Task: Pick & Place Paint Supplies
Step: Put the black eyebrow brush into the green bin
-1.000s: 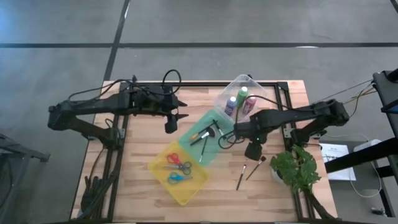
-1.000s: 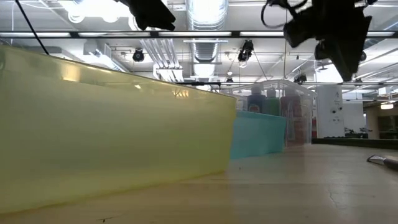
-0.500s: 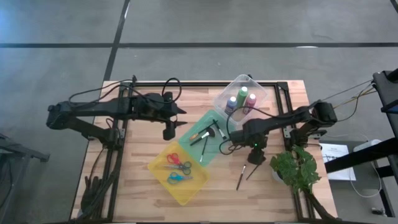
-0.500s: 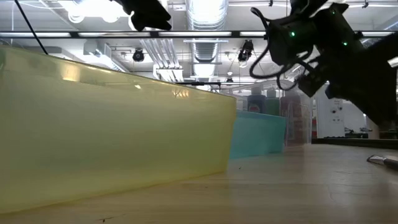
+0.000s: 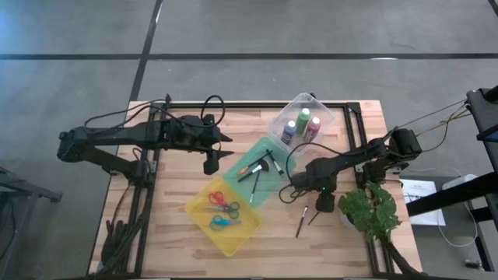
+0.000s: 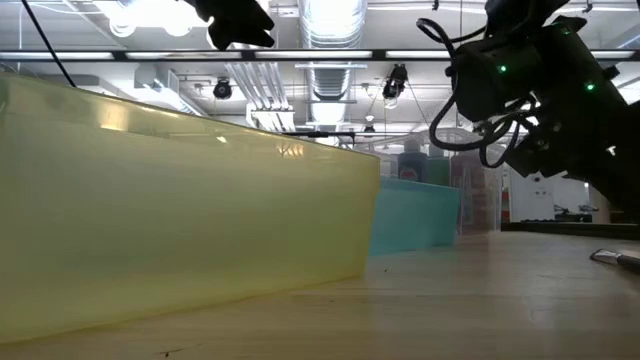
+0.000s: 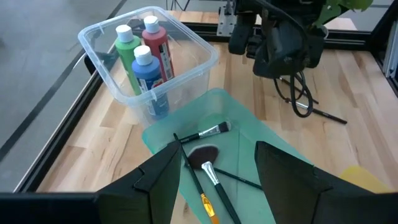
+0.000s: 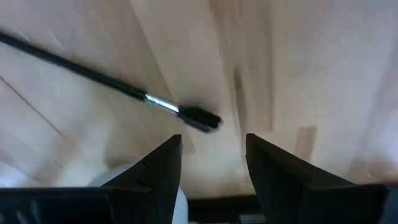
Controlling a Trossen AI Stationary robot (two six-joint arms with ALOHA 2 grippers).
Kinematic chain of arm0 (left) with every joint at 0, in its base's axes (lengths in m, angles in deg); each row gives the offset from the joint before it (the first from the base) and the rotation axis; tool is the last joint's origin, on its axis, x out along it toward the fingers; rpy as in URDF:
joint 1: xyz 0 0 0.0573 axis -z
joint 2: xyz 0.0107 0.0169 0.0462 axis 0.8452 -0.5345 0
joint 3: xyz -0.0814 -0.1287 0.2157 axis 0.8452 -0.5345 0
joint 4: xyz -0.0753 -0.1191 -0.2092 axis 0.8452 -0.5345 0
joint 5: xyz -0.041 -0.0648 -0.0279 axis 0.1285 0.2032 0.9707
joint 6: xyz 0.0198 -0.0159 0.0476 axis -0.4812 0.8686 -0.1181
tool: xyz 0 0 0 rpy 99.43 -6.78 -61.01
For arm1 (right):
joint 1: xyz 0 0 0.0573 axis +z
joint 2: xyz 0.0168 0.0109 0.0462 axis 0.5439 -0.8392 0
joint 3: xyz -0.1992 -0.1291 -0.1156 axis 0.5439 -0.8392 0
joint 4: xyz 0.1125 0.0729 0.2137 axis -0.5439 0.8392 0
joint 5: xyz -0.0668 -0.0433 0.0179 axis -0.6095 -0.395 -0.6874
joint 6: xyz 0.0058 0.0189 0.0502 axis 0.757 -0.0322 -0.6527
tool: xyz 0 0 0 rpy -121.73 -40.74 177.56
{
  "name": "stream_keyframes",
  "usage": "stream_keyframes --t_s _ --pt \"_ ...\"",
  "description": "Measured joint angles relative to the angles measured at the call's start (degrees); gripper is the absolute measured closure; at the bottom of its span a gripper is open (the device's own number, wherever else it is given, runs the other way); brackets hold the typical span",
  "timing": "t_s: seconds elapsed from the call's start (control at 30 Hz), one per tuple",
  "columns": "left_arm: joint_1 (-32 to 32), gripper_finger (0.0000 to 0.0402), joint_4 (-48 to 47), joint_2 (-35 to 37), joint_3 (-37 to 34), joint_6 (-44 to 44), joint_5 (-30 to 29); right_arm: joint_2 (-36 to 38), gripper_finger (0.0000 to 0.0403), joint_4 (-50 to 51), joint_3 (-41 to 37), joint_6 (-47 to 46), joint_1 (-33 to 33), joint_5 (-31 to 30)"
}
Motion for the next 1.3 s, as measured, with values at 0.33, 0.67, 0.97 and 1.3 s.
stream_keyframes --t_s 0.33,0.67,0.97,1.3 --pt "0.00 0.0189 0.78 -0.01 0.00 1.55 0.00 0.00 0.0232 -5.64 -4.78 -1.55 0.34 1.49" --pt "0.00 0.0189 1.49 -0.01 0.42 1.91 0.00 0.00 0.0253 -9.61 -6.19 -0.57 0.43 2.28" --pt "0.00 0.0189 1.49 -0.01 0.42 1.91 0.00 0.11 0.0379 -11.61 -6.05 0.33 0.43 2.85" --pt "0.00 0.0189 1.46 -0.01 0.35 1.91 0.00 0.86 0.0396 -8.32 -1.33 0.75 1.63 2.04"
